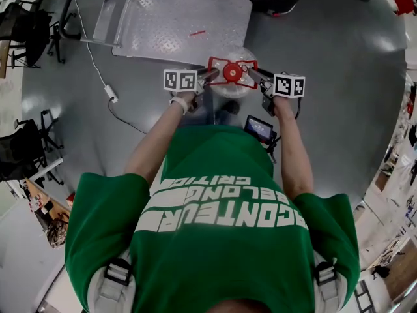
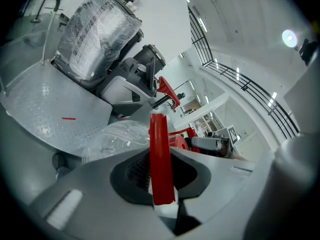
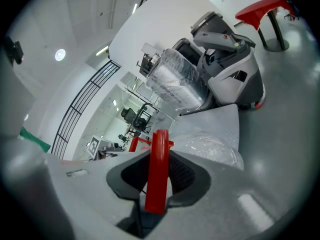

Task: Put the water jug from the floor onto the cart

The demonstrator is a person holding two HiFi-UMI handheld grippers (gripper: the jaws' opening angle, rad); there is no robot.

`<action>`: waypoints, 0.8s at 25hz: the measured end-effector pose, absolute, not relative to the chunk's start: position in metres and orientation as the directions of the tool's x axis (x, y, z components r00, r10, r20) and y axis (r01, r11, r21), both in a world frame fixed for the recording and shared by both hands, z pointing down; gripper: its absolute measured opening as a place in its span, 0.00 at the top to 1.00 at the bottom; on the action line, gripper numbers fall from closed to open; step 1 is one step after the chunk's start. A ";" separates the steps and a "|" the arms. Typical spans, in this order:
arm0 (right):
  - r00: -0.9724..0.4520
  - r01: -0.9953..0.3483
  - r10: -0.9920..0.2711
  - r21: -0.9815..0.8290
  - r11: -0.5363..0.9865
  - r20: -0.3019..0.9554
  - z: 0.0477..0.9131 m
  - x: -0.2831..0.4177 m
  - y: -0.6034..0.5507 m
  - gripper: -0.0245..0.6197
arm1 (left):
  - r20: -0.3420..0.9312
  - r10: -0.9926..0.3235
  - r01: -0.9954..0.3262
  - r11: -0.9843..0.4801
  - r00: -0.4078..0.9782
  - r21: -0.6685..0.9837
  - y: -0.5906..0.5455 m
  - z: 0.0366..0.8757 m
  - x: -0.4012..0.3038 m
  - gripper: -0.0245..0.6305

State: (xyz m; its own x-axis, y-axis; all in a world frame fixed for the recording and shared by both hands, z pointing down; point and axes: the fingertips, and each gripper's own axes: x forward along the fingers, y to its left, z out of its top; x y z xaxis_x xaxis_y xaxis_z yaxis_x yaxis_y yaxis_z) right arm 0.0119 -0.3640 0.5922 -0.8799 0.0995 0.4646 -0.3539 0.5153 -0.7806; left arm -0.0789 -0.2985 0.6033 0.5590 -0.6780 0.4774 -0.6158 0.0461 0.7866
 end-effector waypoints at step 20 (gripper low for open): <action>-0.841 -0.469 0.038 -0.762 0.447 0.540 0.600 -0.040 -0.413 0.85 | 0.425 -0.629 -0.520 0.039 0.651 0.854 -0.359 0.619 -0.133 0.86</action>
